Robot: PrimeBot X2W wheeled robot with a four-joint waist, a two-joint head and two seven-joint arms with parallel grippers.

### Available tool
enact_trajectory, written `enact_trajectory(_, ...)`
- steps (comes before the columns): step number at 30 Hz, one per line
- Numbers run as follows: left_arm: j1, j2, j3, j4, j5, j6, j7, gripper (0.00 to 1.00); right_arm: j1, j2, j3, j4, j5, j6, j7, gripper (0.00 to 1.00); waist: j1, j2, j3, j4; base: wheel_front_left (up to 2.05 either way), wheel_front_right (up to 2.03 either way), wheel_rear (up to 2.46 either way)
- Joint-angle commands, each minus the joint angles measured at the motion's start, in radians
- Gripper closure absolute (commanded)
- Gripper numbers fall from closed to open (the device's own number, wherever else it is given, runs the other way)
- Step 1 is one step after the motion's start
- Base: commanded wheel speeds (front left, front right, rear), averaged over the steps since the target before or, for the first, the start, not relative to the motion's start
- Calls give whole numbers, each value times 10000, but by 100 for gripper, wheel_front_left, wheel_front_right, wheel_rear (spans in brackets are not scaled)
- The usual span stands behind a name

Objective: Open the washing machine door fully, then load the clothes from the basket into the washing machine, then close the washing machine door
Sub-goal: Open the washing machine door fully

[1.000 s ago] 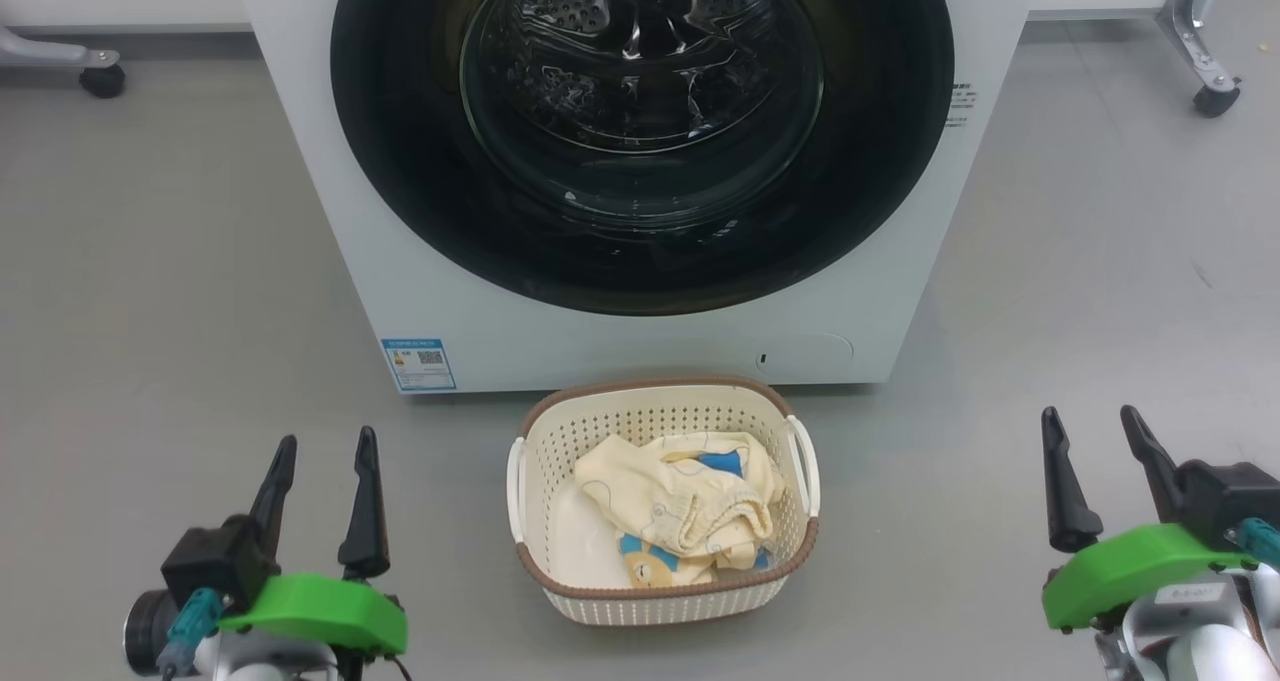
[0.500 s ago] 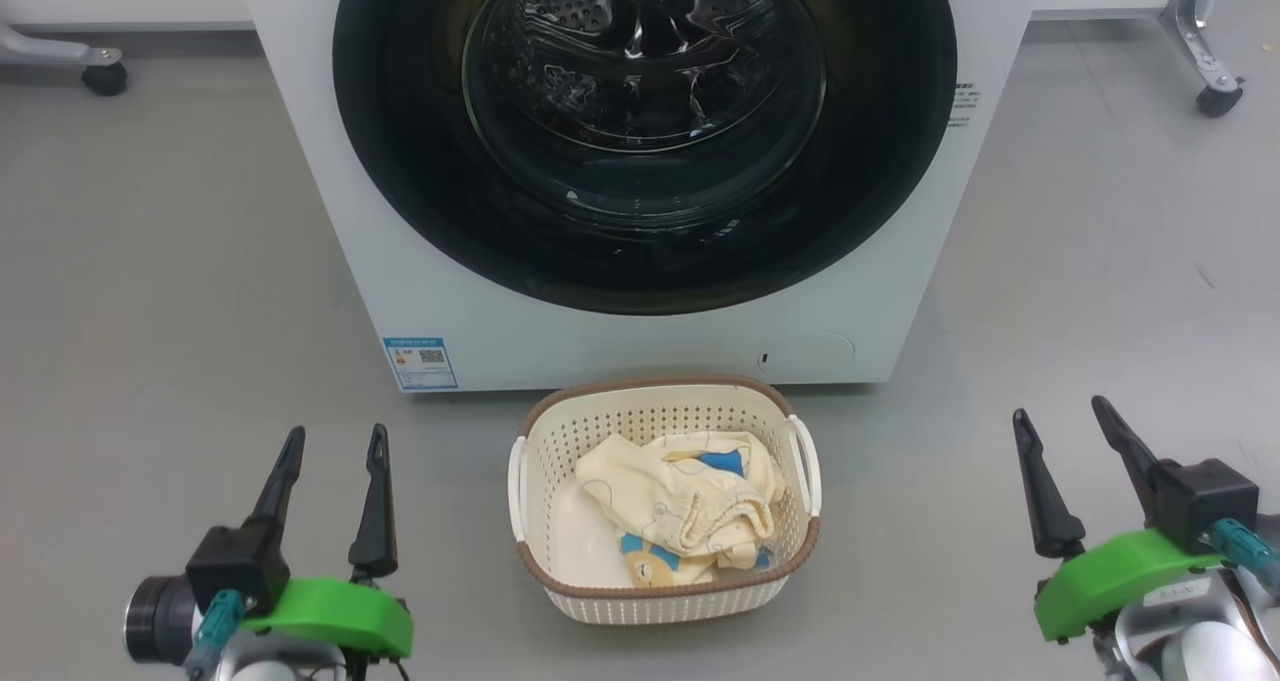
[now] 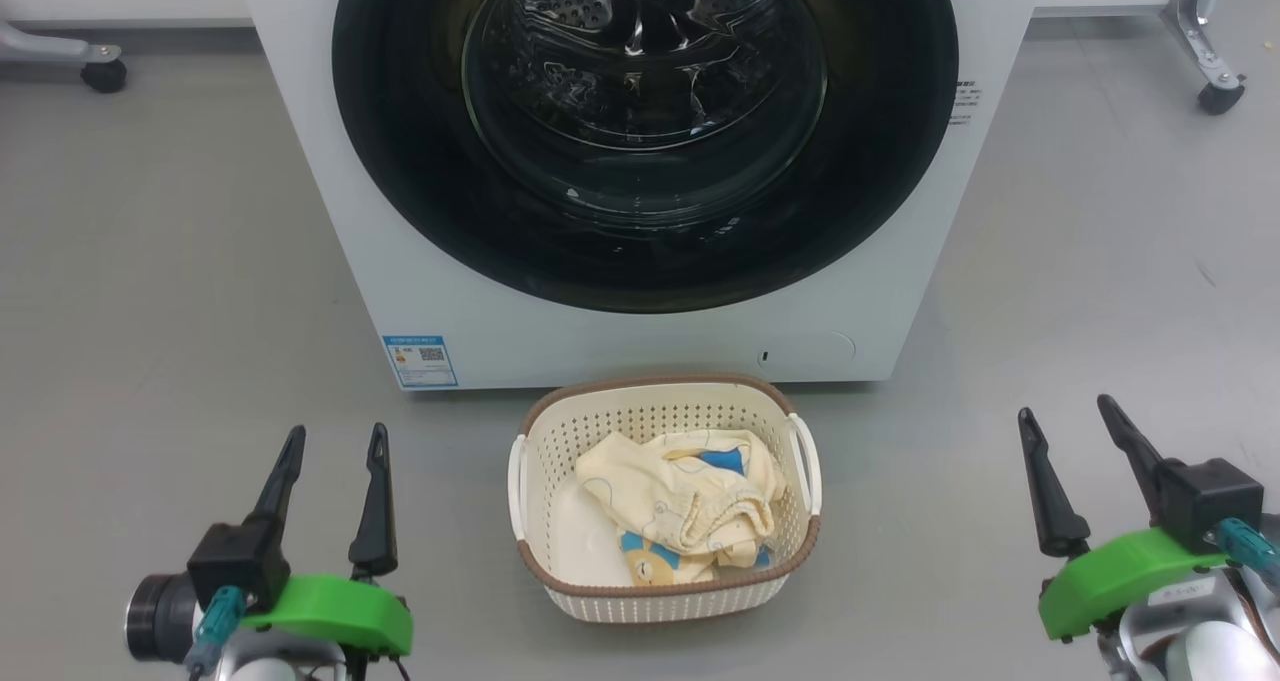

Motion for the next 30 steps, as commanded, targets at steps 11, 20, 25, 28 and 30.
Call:
enact_trajectory(11,-463,96,308,-257,70,-8,-141,0,-326,-65,85,-433,-136,37,-35,0,0,0,23,-41,49,86,-134)
enact_trajectory(20,-498,92,348,-281,75,-34,-141,0,-335,-32,55,-445,-159,37,-32,0,0,0,57,-174,103,141,-244)
enact_trajectory(25,-531,88,336,-312,60,-37,-141,0,-333,-24,14,-460,-174,37,7,0,0,0,96,-214,104,142,-246)
enact_trajectory(28,-557,87,339,-304,66,-23,-141,0,-350,-18,-12,-473,-174,37,22,0,0,0,130,-226,108,139,-246)
enact_trajectory(30,-577,86,349,-289,67,-17,-141,0,-350,-13,-33,-479,-176,37,33,0,0,0,149,-228,109,137,-246)
